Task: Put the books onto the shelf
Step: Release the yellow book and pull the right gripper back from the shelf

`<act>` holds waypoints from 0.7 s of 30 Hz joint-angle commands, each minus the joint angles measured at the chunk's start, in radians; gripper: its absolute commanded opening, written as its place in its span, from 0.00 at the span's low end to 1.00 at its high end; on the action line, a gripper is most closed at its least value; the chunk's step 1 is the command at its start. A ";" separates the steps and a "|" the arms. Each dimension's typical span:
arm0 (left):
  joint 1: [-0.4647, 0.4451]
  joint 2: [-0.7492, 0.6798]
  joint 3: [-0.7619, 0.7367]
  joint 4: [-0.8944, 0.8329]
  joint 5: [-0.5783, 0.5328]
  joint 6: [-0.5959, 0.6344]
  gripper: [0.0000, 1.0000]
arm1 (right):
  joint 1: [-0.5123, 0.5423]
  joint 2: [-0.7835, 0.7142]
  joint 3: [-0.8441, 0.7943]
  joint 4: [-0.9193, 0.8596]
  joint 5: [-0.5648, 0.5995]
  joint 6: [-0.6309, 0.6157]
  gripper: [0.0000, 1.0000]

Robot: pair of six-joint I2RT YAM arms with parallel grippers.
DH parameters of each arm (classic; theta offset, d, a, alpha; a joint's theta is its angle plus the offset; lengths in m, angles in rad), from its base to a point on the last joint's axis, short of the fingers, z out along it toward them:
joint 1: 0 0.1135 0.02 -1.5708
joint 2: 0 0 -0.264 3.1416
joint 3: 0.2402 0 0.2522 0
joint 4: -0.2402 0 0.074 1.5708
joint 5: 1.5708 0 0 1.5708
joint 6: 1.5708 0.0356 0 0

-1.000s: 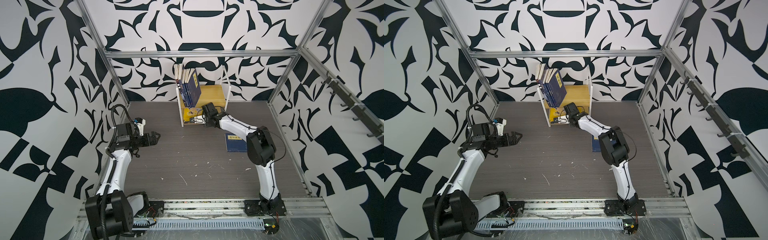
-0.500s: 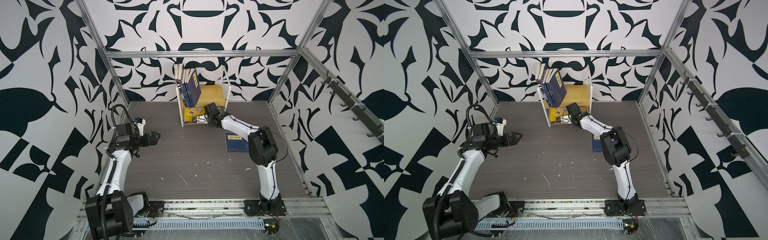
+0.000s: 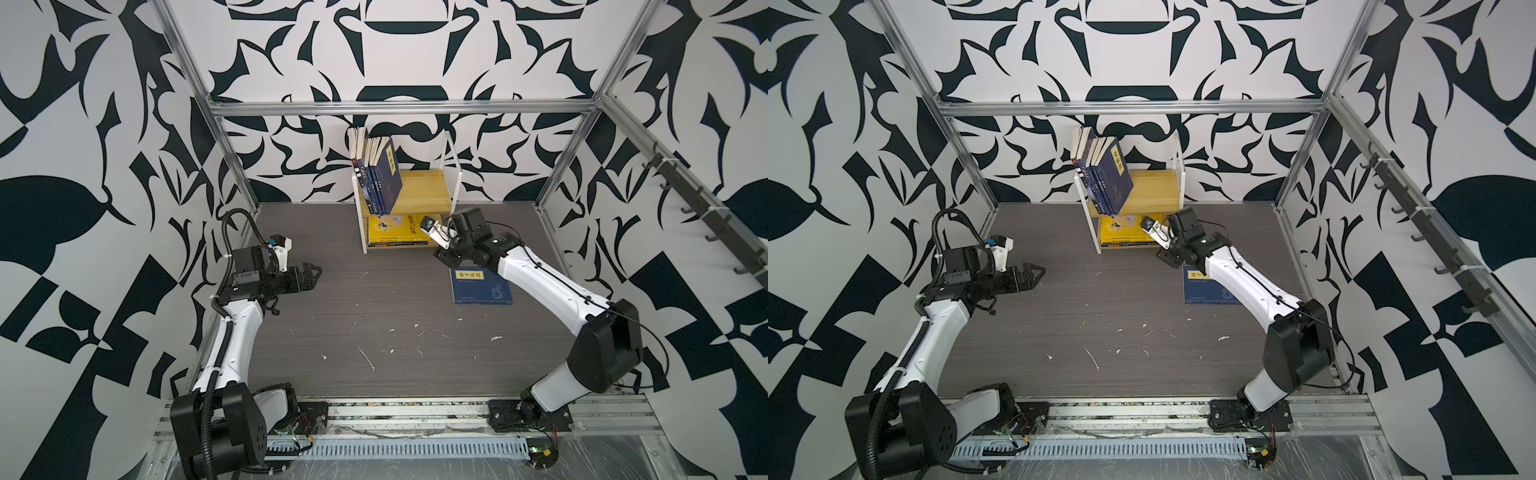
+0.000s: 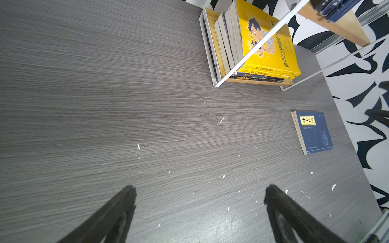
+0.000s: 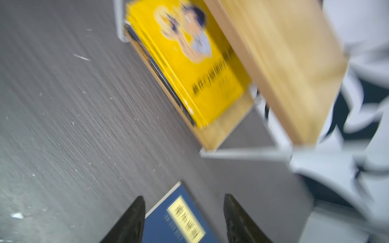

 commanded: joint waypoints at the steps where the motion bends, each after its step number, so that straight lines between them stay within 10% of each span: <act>1: 0.004 -0.020 -0.009 0.017 0.010 -0.012 1.00 | -0.068 -0.033 -0.007 -0.092 0.075 0.265 0.64; 21: 0.005 -0.023 0.013 0.006 0.007 -0.029 1.00 | -0.545 -0.027 -0.228 -0.017 -0.097 0.771 0.80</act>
